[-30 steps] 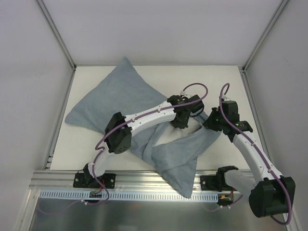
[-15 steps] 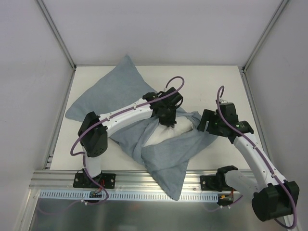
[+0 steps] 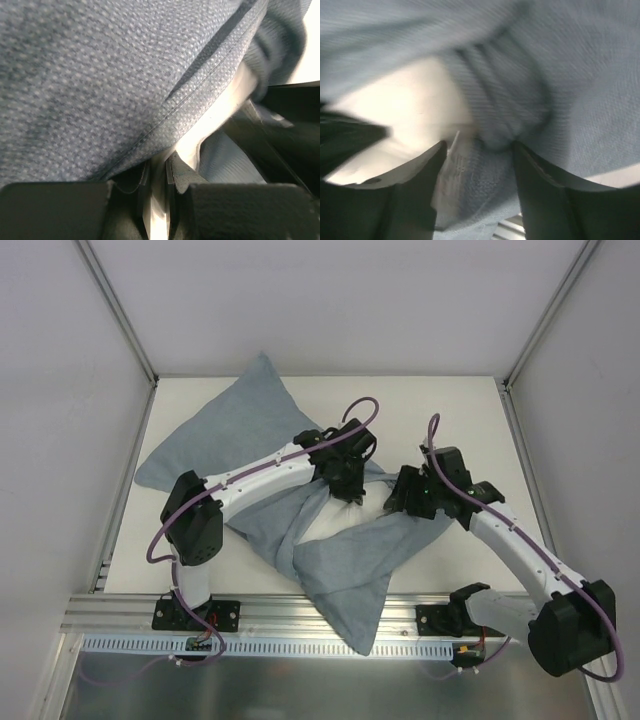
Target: Remove the pillowcase from the pillow
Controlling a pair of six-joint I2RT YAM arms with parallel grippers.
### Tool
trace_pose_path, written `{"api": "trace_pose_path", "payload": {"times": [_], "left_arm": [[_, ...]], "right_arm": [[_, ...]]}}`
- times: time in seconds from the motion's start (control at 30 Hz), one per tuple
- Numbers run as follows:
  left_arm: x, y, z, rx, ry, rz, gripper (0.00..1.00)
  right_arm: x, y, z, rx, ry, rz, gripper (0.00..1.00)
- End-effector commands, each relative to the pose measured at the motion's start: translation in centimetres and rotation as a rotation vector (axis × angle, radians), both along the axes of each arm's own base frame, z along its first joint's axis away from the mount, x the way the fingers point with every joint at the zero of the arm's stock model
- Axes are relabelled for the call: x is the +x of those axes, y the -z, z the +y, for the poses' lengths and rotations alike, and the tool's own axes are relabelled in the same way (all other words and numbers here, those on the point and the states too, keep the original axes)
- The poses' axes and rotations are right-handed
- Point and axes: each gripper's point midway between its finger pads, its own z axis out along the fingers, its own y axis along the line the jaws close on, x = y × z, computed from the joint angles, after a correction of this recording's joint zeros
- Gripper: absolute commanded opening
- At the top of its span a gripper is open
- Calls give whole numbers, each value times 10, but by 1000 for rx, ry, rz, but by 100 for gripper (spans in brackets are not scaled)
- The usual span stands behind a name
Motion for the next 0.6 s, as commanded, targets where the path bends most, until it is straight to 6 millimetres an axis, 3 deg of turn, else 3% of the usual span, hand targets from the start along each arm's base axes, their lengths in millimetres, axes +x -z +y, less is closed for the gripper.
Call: {"api": "trace_pose_path", "payload": {"times": [0.0, 0.07, 0.1, 0.17, 0.27, 0.3, 0.4, 0.57], "left_arm": [[1, -24, -5, -98, 6, 43, 0], [-5, -37, -9, -163, 54, 83, 0], [-2, -46, -6, -187, 56, 78, 0], [-6, -57, -6, -233, 81, 92, 0], [-7, -79, 3, -289, 86, 64, 0], [-5, -91, 9, -313, 76, 39, 0], [-6, -103, 15, -344, 75, 18, 0], [-13, -97, 19, -349, 81, 44, 0]], "right_arm": [[-21, 42, -5, -7, 57, 126, 56], [-21, 49, -15, -34, 109, 108, 39], [-20, 51, -26, -68, 151, 76, 23], [-18, 52, -36, -94, 189, 51, 8], [-13, 55, -45, -110, 217, 61, 1], [-10, 57, -47, -115, 228, 71, 1], [0, 55, -47, -118, 231, 64, 1], [34, 33, -55, -97, 280, 9, 1]]}}
